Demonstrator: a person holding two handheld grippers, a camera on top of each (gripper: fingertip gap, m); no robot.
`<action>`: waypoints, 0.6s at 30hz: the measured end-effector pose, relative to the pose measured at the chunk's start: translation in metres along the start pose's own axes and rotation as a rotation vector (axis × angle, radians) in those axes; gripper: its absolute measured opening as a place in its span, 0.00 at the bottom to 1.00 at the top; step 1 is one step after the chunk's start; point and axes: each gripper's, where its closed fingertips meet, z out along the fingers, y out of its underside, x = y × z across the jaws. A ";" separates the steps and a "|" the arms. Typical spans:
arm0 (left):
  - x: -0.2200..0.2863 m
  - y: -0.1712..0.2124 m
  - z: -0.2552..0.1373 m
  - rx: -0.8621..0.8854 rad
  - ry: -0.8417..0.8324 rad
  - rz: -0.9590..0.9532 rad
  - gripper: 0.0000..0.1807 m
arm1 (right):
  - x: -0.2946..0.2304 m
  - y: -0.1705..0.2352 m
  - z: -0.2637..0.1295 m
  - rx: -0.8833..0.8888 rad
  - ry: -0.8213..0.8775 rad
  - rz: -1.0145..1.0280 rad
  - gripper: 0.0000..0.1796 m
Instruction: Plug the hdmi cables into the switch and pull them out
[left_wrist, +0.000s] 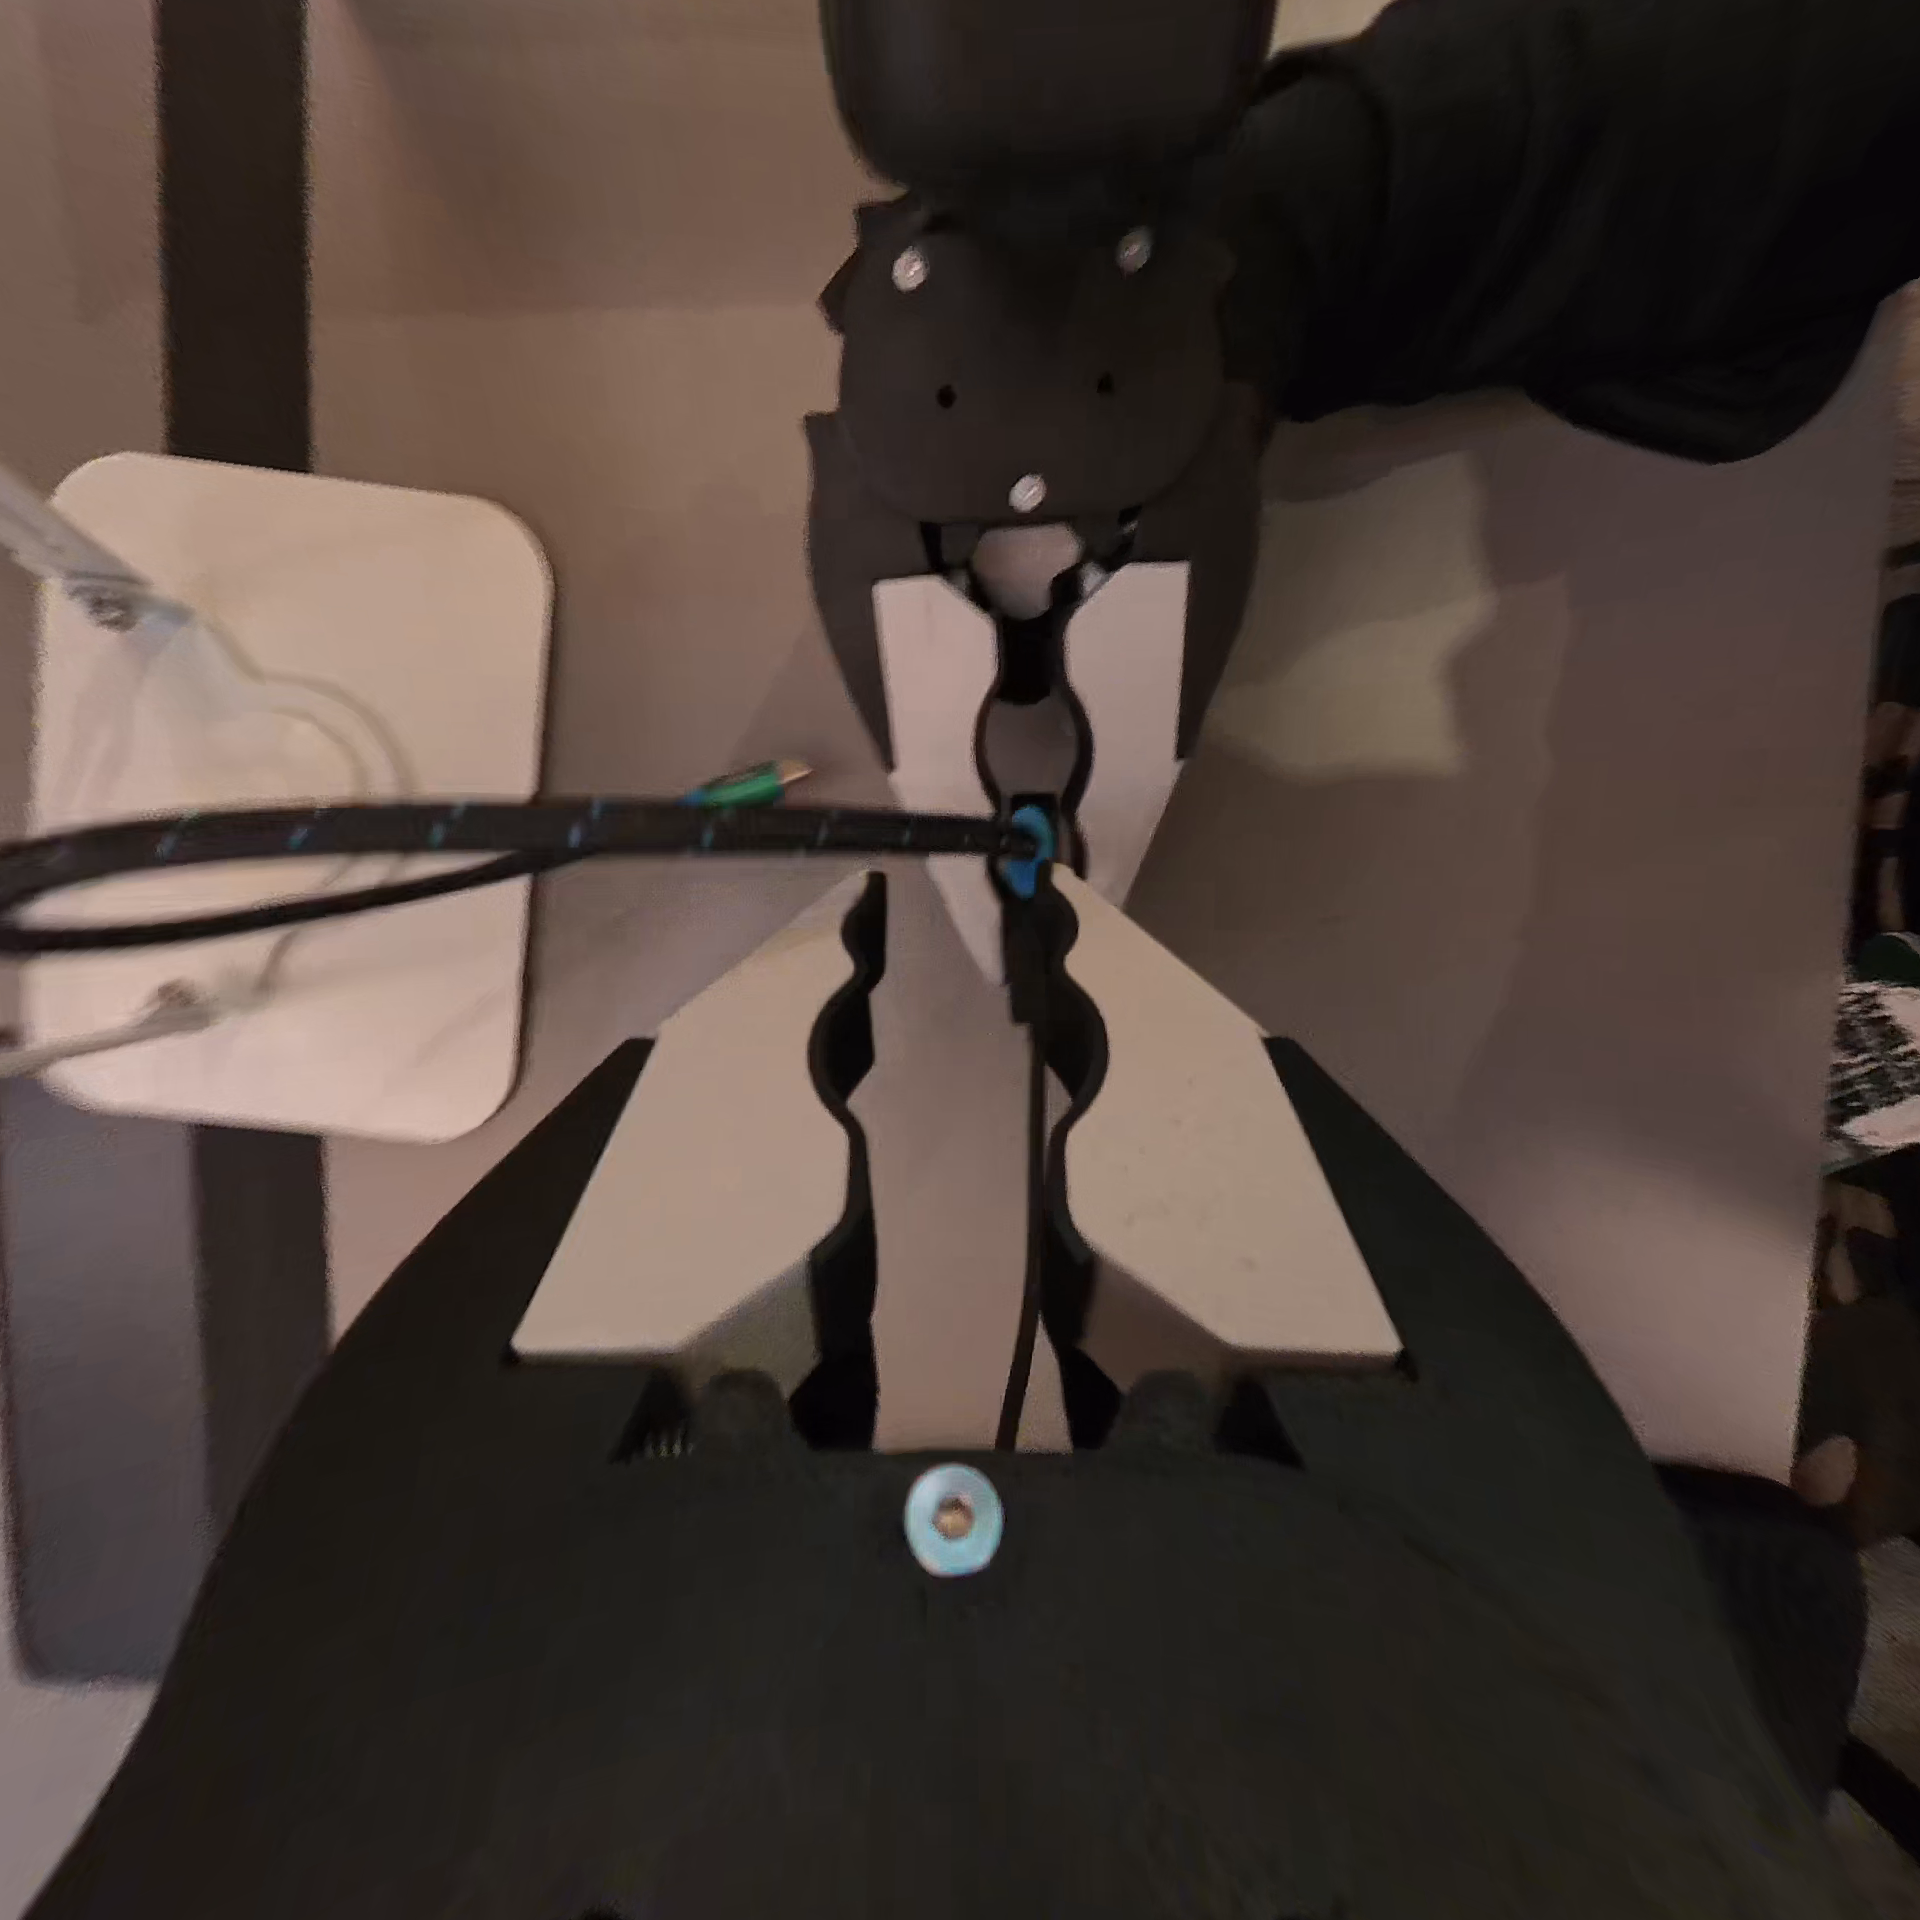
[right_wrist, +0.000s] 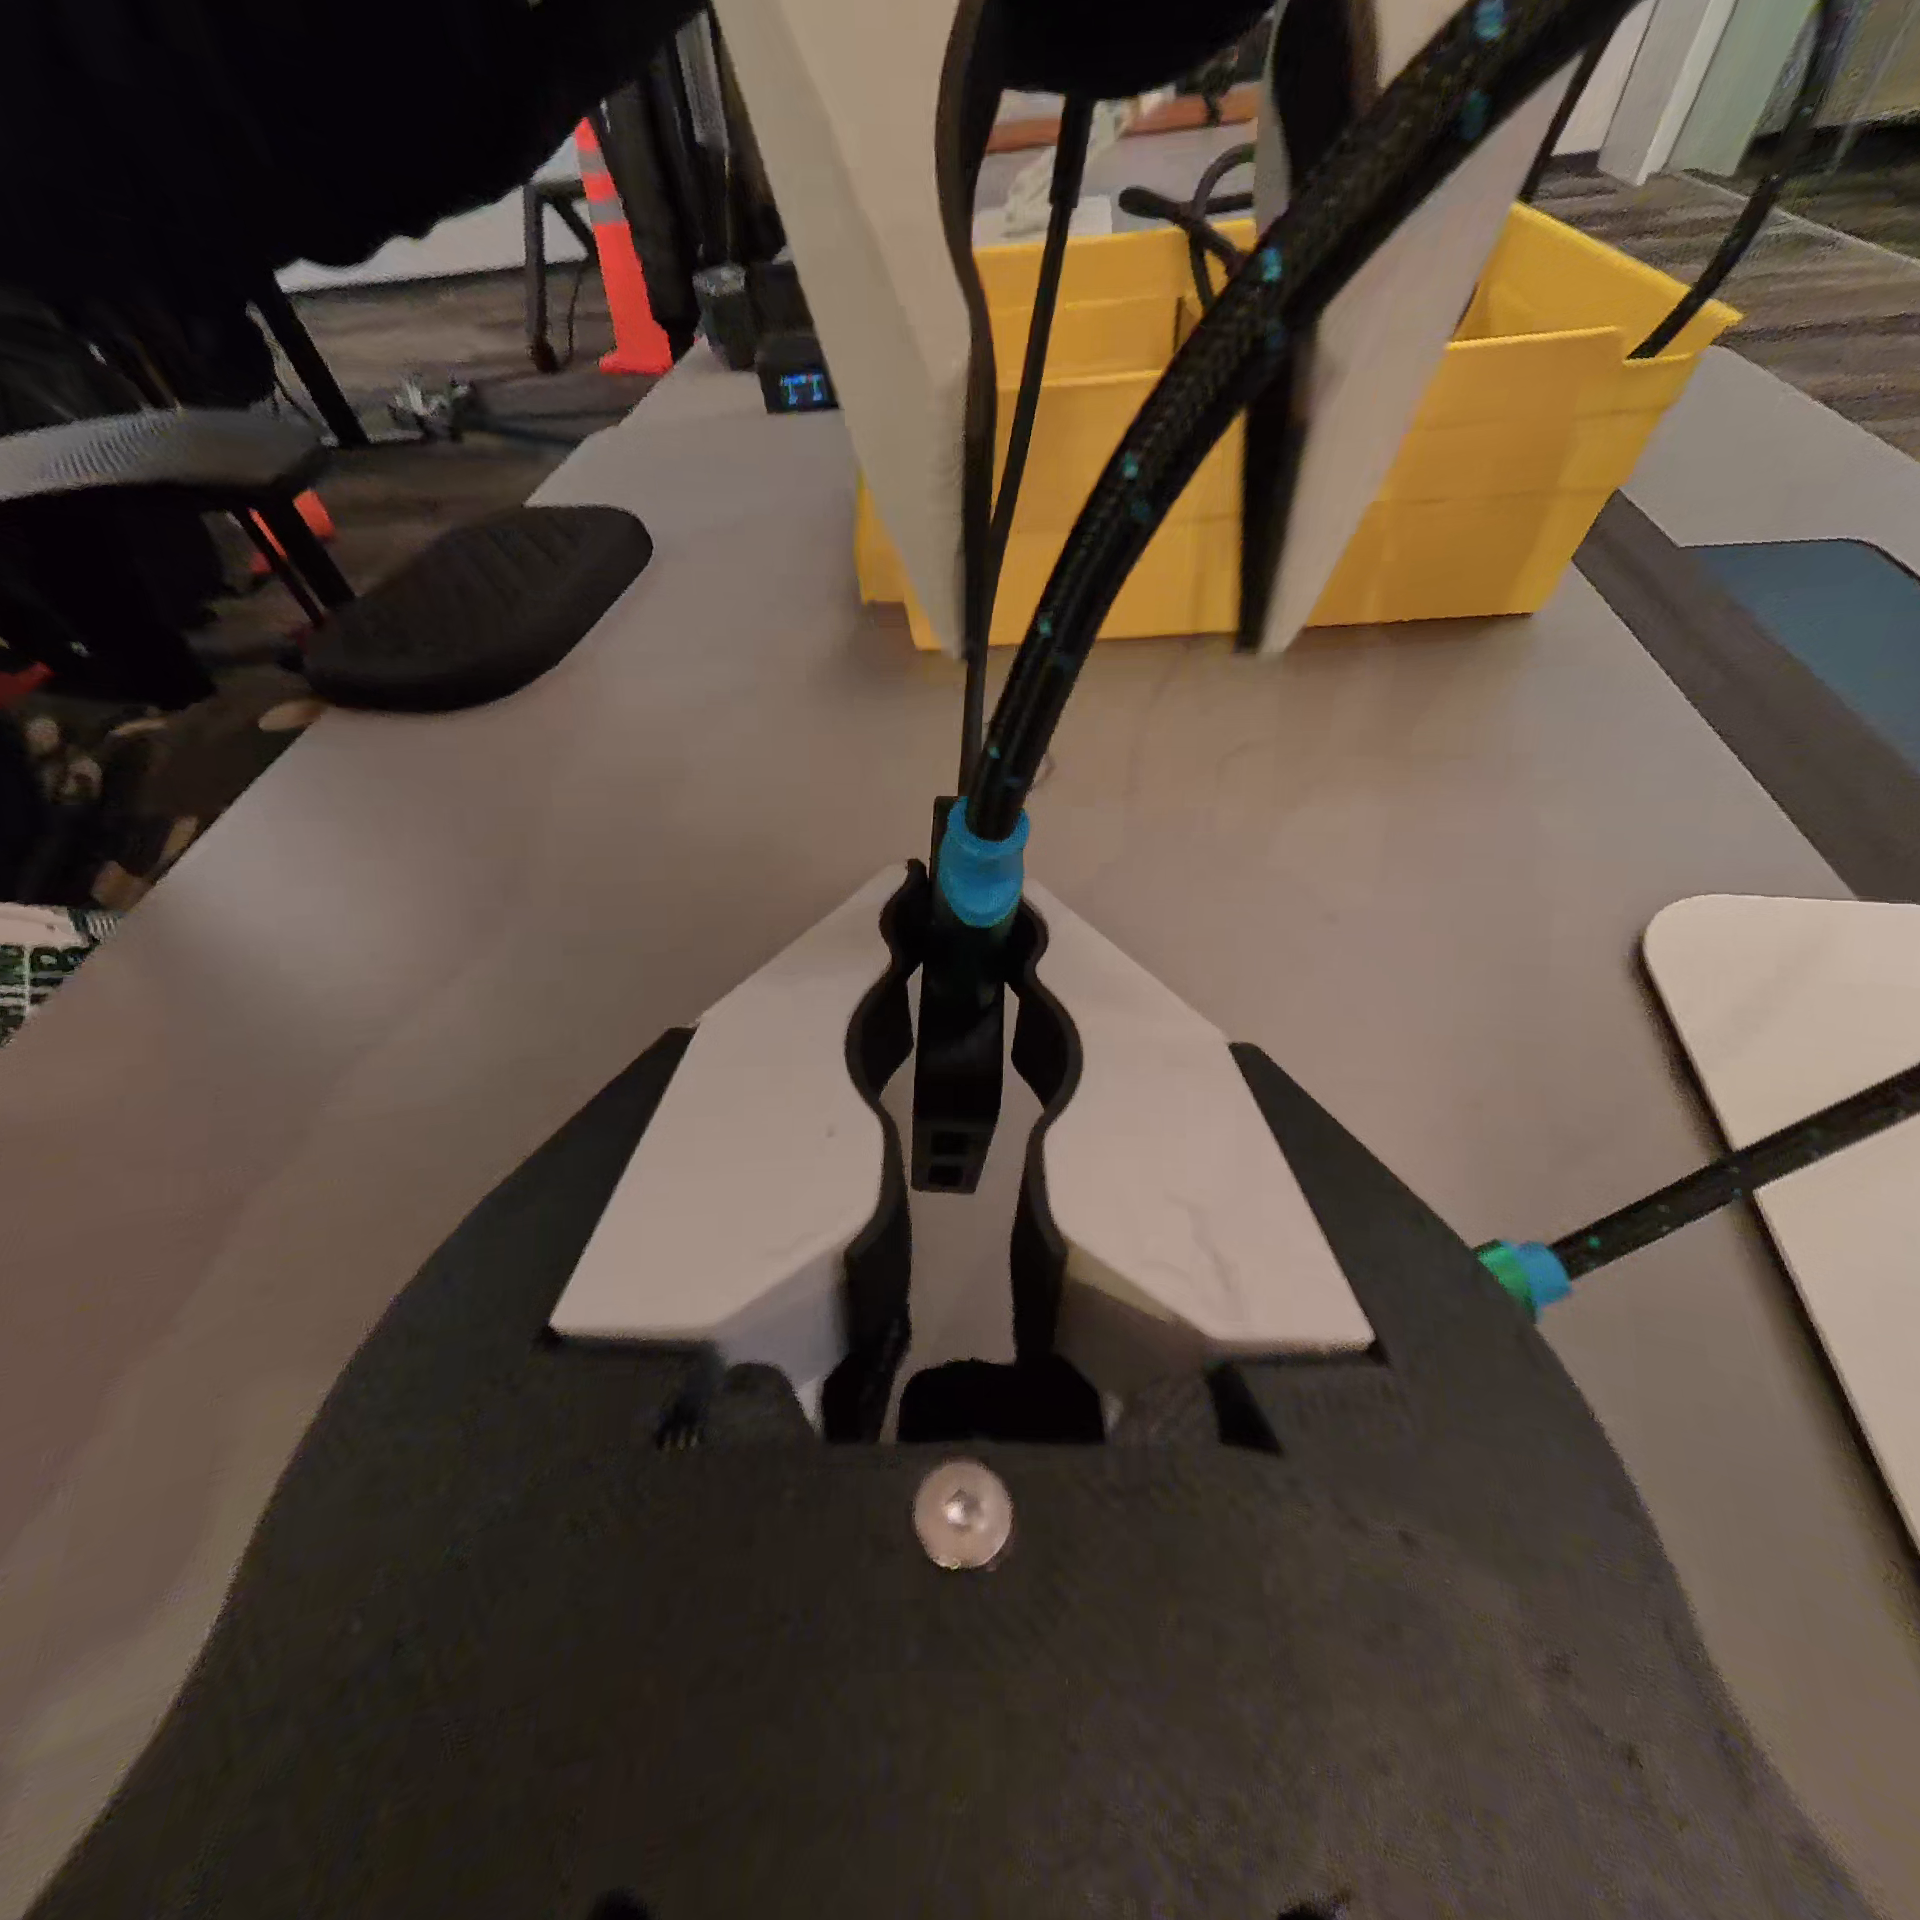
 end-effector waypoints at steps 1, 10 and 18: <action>-0.006 0.003 -0.006 -0.018 -0.047 0.003 0.16 | 0.001 -0.003 -0.001 0.017 0.003 0.017 0.06; -0.024 -0.005 -0.078 0.086 -0.560 0.035 0.29 | 0.019 -0.032 -0.010 0.236 0.036 0.228 0.06; 0.019 -0.001 -0.031 0.182 -0.738 0.107 0.48 | 0.014 -0.061 -0.015 0.428 -0.040 0.379 0.06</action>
